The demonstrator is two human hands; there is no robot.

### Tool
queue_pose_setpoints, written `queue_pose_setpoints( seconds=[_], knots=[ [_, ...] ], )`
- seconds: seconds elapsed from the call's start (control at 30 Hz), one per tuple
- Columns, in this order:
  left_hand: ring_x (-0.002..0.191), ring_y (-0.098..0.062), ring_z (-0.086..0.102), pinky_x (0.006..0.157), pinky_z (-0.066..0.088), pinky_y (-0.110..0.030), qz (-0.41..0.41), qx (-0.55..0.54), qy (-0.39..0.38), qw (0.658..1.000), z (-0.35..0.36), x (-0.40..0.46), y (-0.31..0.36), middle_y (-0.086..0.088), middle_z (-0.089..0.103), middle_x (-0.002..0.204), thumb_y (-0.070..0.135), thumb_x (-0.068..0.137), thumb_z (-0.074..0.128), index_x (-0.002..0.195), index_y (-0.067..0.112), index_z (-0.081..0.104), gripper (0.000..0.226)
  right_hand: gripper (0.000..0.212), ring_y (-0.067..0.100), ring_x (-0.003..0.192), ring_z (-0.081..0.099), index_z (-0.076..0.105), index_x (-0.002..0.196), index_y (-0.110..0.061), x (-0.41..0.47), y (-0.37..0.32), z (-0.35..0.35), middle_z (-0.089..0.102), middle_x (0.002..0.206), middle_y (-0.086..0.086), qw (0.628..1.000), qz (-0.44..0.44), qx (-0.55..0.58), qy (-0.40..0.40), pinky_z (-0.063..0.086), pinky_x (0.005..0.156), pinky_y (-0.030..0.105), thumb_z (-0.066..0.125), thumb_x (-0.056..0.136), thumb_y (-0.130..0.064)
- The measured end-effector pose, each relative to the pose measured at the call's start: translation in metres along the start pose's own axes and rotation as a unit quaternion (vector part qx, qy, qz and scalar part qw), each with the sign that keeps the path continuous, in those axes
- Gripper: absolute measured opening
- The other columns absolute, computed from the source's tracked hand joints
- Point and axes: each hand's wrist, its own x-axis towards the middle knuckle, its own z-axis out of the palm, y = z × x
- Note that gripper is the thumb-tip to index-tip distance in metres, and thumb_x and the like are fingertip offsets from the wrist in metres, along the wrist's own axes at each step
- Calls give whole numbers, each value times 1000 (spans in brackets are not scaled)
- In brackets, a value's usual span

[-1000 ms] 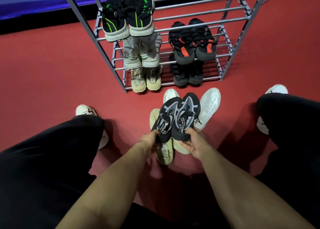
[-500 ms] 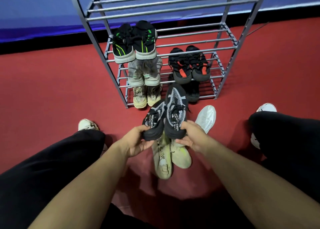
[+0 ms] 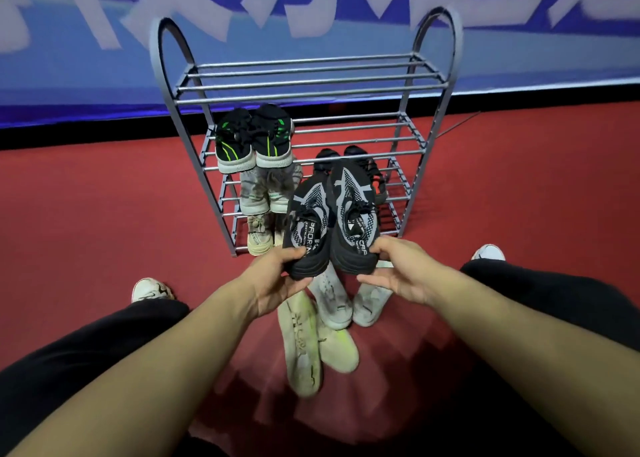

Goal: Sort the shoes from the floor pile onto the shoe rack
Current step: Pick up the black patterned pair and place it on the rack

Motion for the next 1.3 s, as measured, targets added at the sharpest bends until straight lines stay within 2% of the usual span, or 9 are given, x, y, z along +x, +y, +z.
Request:
queue_pose_setpoints(
  seconds=[0.23,0.3,0.53,0.63,0.77,0.9,1.07,1.17,1.3],
  knots=[
    [76,-15,63,67,57,-25,15,-13,-47,999,63,27,48,-3,71,68,14,93,55,85,11,62,11,29,13,61,73,68,101,-20,18,-75,-19,74,78,-2,997,-75,-18,28,59,55,33,48,88,-4],
    [77,-13,60,70,54,-25,15,-20,-52,998,82,45,64,-3,69,76,15,95,51,86,13,60,13,25,15,60,73,65,97,-18,33,-96,-21,73,75,-1,995,-84,-17,40,59,53,33,47,89,-3],
    [74,-17,60,63,50,-28,65,-34,30,997,124,126,113,-7,64,85,11,94,52,94,11,59,7,23,23,79,68,57,91,-19,117,-153,-28,66,94,7,991,-100,-9,93,60,49,35,41,93,-2],
    [75,-17,62,58,50,-29,65,-27,51,996,129,159,131,-7,66,85,12,92,55,92,10,60,5,23,25,88,67,58,106,-17,156,-172,-31,65,104,10,987,-98,-36,120,59,48,35,43,93,-5],
    [73,-18,63,61,53,-31,53,-31,63,996,134,193,144,-8,66,79,12,90,58,84,10,60,7,10,22,82,65,52,95,-16,199,-190,-28,60,92,7,986,-93,-64,122,59,56,39,46,94,-8],
    [71,-17,62,56,52,-30,84,11,104,991,145,218,147,-6,65,81,12,89,59,90,11,60,2,9,23,86,65,54,89,-13,233,-198,-27,61,95,8,980,-88,-104,143,59,47,33,48,96,-14],
    [104,-30,63,70,61,-40,167,124,157,965,148,234,139,-10,50,134,26,92,61,136,10,46,49,28,29,101,65,55,120,-8,249,-192,-38,60,121,13,975,-70,-126,171,56,44,29,50,96,-20],
    [97,-27,65,64,61,-35,162,113,118,973,134,233,142,-11,51,137,27,93,60,143,15,38,56,20,28,99,65,57,114,-11,250,-189,-39,60,123,13,972,-88,-137,168,57,45,29,50,97,-18],
    [107,-40,62,67,61,-45,155,232,131,951,128,231,146,-12,57,129,37,88,66,135,20,43,54,19,23,86,65,53,117,-13,242,-193,-40,59,121,12,975,-77,-158,135,58,49,32,47,99,-18]
  ],
)
